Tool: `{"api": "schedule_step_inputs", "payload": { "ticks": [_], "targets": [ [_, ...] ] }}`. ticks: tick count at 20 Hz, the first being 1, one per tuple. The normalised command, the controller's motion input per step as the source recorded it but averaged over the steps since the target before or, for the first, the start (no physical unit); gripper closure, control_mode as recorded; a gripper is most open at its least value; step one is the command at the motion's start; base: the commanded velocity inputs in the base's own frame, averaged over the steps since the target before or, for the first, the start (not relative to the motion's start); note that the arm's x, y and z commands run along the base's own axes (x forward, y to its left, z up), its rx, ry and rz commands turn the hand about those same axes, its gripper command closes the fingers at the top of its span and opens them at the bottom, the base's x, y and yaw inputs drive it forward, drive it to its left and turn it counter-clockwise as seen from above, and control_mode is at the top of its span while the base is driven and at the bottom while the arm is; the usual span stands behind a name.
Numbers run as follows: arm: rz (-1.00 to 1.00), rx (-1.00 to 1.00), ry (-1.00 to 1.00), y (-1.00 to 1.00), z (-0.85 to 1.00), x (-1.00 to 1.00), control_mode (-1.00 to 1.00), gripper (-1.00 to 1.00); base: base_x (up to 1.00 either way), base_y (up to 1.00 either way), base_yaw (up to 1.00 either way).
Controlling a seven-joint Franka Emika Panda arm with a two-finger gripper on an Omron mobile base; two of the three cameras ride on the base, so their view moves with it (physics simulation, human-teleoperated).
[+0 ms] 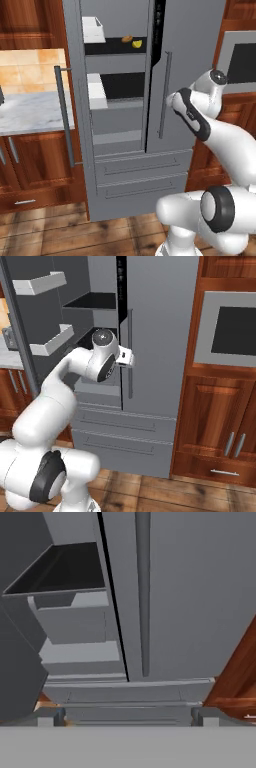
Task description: Take the lemon wedge from the fridge and place it on the plate with fish on the dining counter.
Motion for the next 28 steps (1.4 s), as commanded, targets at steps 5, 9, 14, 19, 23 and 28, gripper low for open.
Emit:
{"api": "schedule_step_inputs", "payload": {
  "ticks": [5, 9, 14, 19, 23, 28],
  "targets": [
    [-0.01, -0.01, 0.03, -0.11, -0.09, 1.0, -1.0, -1.0, 0.0, 0.0, 0.0],
    [0.0, 0.0, 0.0, -0.01, -0.29, 0.91, -1.0, -1.0, 0.0, 0.0, 0.0],
    [-0.01, -0.06, -0.06, -0.2, -0.32, 0.54, -1.0, -1.0, 0.0, 0.0, 0.0],
    [-0.01, -0.06, -0.01, -0.06, -0.15, 0.54, -1.0, -1.0, 0.0, 0.0, 0.0],
    [0.0, 0.0, 0.0, 0.0, -0.22, 0.74, -1.0, -1.0, 0.0, 0.0, 0.0],
    [0.0, 0.0, 0.0, -0.05, -0.1, 0.65, -1.0, -1.0, 0.0, 0.0, 0.0]
  ]
}}
